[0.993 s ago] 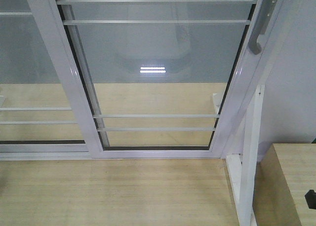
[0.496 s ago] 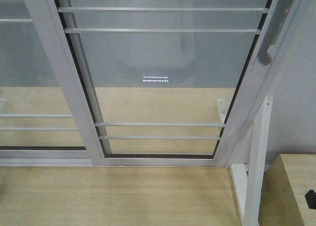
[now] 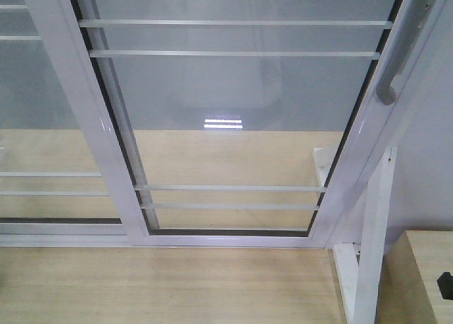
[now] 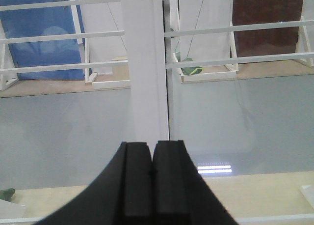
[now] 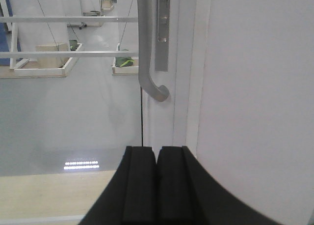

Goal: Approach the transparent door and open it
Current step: 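Drive up close to the door and align with the grey handle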

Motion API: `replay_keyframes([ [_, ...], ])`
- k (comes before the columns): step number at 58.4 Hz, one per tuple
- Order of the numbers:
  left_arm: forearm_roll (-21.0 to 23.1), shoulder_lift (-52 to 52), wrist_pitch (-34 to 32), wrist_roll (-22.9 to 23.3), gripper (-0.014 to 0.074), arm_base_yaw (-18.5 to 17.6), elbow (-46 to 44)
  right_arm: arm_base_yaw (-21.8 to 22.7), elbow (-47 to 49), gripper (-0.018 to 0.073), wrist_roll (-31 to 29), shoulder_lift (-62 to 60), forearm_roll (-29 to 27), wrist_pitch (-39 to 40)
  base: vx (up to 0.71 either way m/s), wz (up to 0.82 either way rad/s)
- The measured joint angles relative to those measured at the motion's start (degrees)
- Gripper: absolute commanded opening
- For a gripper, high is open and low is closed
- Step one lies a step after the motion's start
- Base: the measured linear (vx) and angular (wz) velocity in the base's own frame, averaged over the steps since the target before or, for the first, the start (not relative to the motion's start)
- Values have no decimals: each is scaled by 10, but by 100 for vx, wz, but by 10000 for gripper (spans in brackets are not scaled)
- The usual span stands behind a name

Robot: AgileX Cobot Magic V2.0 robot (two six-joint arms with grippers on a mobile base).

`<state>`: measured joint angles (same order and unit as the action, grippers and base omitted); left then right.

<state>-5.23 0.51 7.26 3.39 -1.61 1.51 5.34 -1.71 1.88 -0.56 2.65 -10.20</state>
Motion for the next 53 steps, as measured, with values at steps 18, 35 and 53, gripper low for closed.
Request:
replay_keyframes([
  [18, 0, -6, 3, 0, -6, 0, 0, 0, -1, -8, 0, 0, 0, 1, 2, -1],
  [35, 0, -6, 11, 0, -6, 1, 0, 0, -1, -8, 0, 0, 0, 0, 0, 0],
  [53, 0, -6, 11, 0, -6, 1, 0, 0, -1, -8, 0, 0, 0, 0, 0, 0],
])
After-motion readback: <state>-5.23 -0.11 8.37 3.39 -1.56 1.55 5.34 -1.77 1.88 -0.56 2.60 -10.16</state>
